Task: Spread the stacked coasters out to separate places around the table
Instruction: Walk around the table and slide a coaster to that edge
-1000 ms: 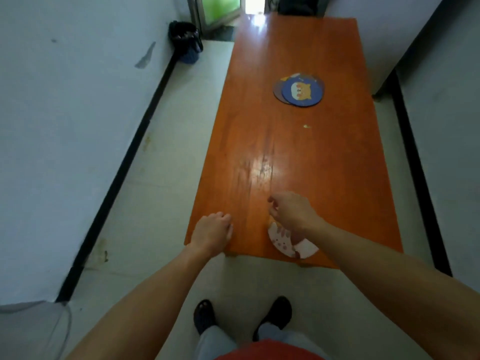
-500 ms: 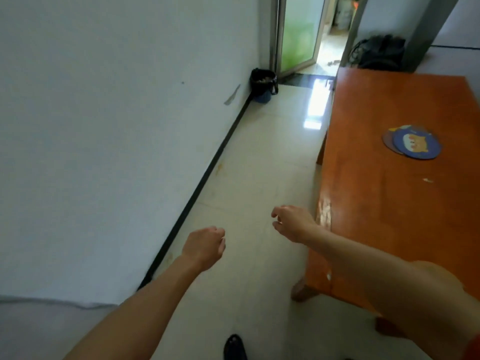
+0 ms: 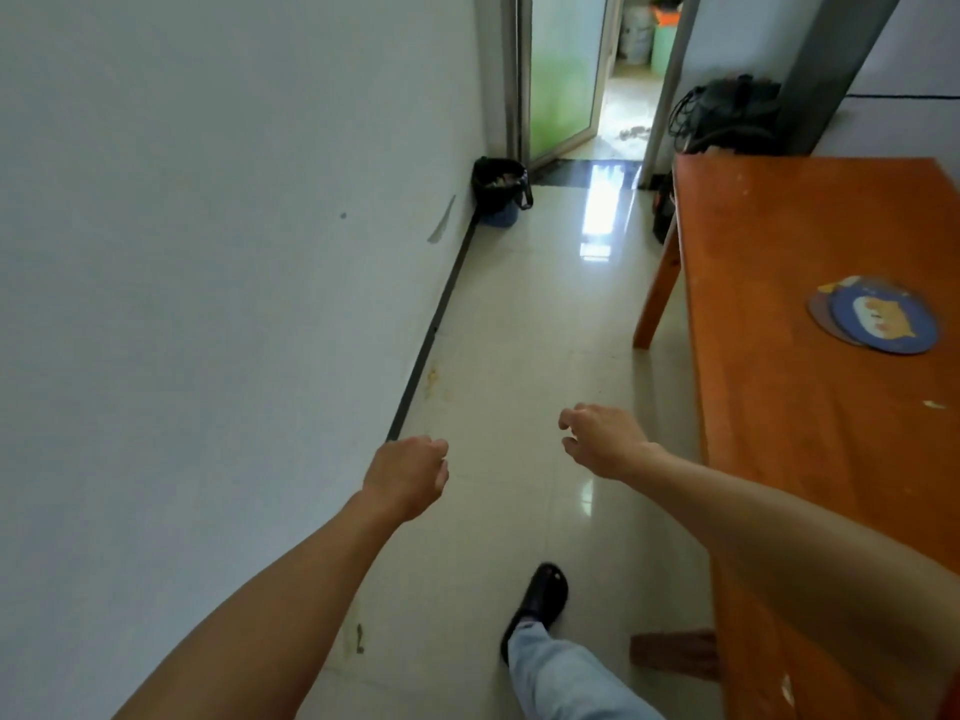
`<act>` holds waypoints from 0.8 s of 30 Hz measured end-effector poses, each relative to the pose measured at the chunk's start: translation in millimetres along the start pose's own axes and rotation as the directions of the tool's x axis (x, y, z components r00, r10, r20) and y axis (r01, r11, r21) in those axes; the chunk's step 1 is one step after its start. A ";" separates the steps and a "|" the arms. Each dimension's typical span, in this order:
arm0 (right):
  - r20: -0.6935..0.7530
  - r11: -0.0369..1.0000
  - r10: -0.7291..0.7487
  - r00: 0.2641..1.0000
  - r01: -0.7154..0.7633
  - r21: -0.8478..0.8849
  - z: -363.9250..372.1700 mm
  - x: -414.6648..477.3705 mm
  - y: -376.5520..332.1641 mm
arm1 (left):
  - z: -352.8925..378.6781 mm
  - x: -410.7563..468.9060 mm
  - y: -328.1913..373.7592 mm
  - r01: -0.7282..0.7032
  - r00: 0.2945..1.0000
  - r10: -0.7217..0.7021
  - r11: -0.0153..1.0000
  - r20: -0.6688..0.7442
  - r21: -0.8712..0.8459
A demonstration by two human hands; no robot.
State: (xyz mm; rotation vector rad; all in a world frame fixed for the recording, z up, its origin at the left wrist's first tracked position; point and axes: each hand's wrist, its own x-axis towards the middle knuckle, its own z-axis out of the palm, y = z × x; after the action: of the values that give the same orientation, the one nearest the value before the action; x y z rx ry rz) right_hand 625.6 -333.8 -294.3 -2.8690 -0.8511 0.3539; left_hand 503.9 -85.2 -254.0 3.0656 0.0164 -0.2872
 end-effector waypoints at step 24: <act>0.003 0.841 0.538 0.843 -0.537 0.062 -102.0 249.5 249.3 | -93.8 503.2 52.2 -0.484 0.875 0.485 0.874 0.006 0.047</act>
State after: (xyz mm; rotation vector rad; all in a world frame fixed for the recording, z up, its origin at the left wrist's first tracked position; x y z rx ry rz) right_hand 984.8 -409.7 -289.3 -2.9963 -0.0007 0.4001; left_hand 1016.6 -129.0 -252.4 2.9765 -0.7583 -0.2453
